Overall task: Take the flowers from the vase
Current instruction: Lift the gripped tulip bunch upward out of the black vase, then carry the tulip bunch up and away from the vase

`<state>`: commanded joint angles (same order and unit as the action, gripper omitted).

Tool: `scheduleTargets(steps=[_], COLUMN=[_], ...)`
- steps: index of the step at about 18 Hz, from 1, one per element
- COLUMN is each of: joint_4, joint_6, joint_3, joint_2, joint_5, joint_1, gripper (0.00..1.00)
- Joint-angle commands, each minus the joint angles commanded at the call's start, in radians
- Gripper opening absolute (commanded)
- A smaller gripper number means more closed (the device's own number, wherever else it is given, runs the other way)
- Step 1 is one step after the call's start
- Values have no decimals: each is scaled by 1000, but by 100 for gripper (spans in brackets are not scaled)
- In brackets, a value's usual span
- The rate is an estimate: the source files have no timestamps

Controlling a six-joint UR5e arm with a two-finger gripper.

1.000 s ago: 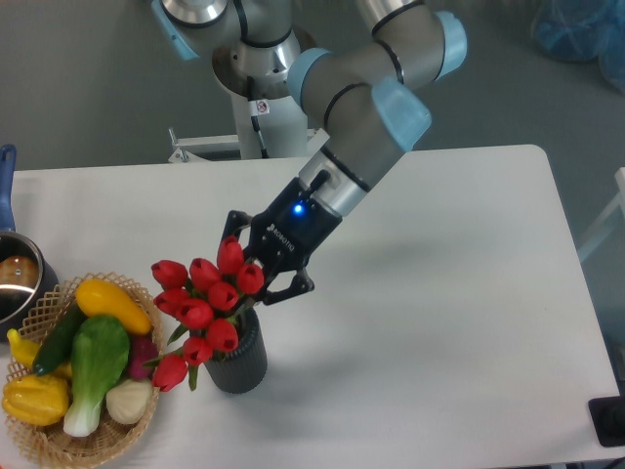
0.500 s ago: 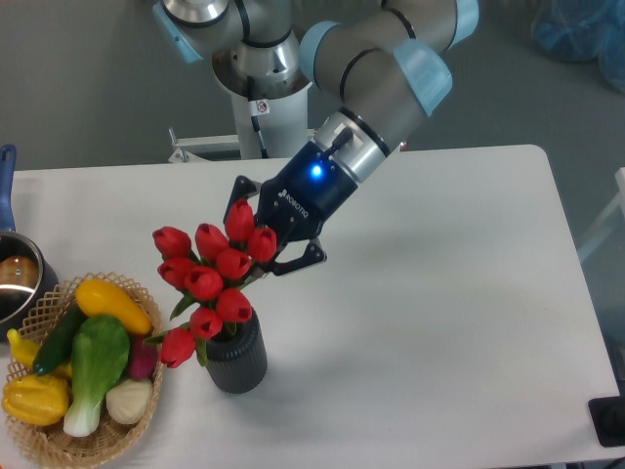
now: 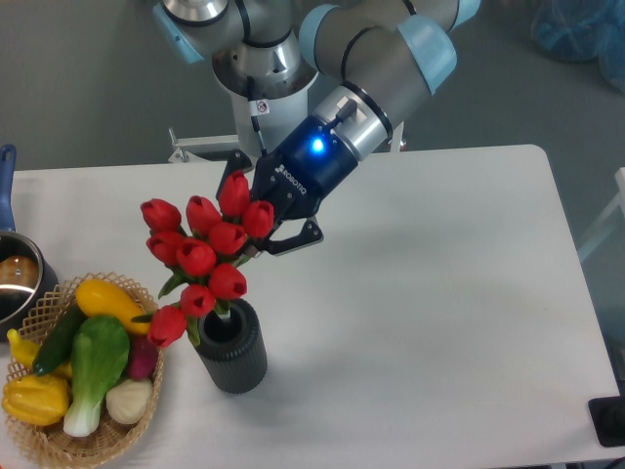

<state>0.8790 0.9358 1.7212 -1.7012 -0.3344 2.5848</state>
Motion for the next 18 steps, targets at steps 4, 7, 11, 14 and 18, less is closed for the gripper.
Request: scheduleTargets(steps=[4,7,11,14,18], joint_4=[0,0,-2,-2,-2], joint_6=[-75,-136,-149,-160,-156], joint_3=[-49,-84,-92,-98,-98], joint_2=[-2,0,6,5,-3], joint_5=[21,28,28,28,28], joint_1=[0,0,-6,-2,47], gripper=[36,36,36,36,36])
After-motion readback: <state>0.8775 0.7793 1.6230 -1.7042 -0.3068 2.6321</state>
